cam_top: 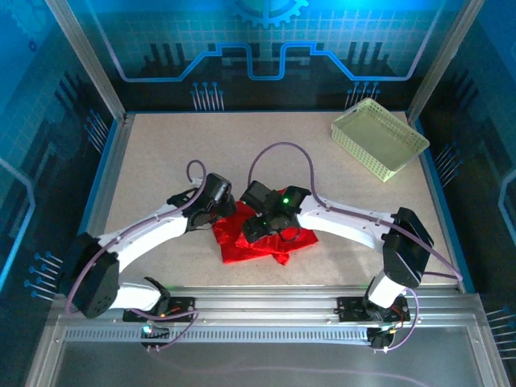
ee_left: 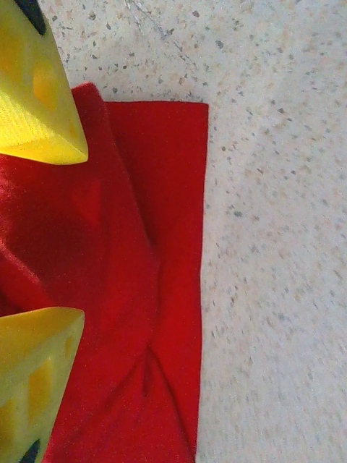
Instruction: Fold the inside-out t-shirt
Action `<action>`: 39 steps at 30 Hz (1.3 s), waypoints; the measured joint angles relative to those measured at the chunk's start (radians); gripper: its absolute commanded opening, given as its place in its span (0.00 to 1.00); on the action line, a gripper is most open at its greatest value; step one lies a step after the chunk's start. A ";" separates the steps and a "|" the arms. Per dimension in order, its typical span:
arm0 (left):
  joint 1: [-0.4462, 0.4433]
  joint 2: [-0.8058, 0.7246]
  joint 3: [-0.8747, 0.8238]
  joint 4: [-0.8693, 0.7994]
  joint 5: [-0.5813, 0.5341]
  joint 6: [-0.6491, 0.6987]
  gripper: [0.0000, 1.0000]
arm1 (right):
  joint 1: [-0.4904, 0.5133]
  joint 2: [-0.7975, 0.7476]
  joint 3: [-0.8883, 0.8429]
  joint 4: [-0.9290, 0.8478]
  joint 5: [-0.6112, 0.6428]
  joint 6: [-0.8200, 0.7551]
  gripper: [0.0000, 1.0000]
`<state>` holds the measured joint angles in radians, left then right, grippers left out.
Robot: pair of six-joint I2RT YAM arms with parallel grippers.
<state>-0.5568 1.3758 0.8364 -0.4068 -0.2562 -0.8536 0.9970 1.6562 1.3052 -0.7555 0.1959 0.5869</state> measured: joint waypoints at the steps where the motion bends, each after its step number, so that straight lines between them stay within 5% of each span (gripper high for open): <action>1: 0.005 0.023 0.003 -0.001 0.007 0.000 0.53 | 0.002 0.008 0.000 0.012 0.014 0.000 0.77; 7: 0.021 0.090 0.022 0.002 0.042 0.013 0.32 | 0.027 0.094 0.000 0.066 0.074 -0.014 0.64; 14: 0.088 0.132 0.025 0.042 0.085 0.022 0.12 | 0.072 0.133 0.000 0.113 0.119 -0.046 0.07; 17: 0.118 0.154 0.029 0.060 0.109 0.025 0.07 | 0.119 0.130 -0.005 0.123 0.154 -0.058 0.00; 26: 0.243 0.212 0.039 0.152 0.211 0.034 0.02 | 0.277 0.024 -0.117 0.193 0.193 -0.146 0.00; 34: 0.327 0.266 0.042 0.249 0.303 0.042 0.04 | 0.320 0.058 -0.145 0.279 0.141 -0.205 0.01; 36: 0.333 0.291 0.051 0.269 0.327 0.042 0.07 | 0.320 0.095 -0.133 0.286 0.132 -0.214 0.13; 39: 0.338 0.314 0.063 0.288 0.358 0.050 0.24 | 0.320 0.154 -0.103 0.290 0.109 -0.230 0.46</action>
<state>-0.2184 1.6894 0.8989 -0.1184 0.1017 -0.8040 1.3170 1.8099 1.2018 -0.4660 0.3046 0.3569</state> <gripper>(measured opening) 0.138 0.266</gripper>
